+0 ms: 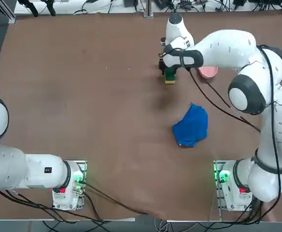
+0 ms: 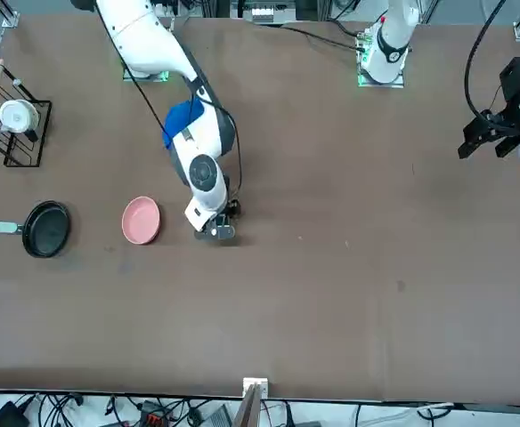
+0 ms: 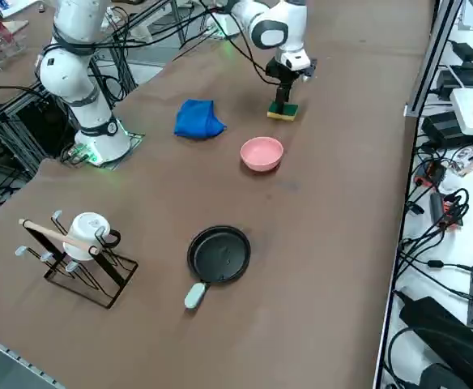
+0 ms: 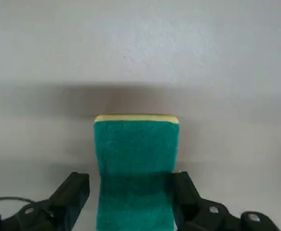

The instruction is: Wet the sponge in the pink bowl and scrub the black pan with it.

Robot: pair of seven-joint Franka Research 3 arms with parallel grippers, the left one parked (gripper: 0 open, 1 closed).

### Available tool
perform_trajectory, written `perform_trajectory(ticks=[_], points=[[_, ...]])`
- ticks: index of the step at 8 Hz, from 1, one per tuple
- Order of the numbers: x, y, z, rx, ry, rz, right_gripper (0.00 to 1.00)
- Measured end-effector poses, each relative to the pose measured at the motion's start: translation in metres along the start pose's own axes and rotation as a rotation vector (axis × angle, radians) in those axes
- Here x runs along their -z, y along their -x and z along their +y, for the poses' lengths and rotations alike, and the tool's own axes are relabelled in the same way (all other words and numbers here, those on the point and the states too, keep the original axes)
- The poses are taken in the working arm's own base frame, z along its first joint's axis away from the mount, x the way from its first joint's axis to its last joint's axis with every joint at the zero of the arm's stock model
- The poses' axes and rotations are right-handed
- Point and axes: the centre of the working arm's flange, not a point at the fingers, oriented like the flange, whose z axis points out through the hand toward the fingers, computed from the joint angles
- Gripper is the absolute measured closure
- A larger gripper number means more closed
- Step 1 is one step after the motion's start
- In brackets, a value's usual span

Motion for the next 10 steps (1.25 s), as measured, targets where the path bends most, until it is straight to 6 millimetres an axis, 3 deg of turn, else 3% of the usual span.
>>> perform_trajectory(ticks=[5,8,10], points=[[-0.015,0.003,-0.001,0.017,0.025,-0.010,0.00],[-0.019,0.003,-0.001,0.018,0.029,-0.015,0.16],[-0.012,0.001,-0.001,0.016,0.024,-0.004,0.57]])
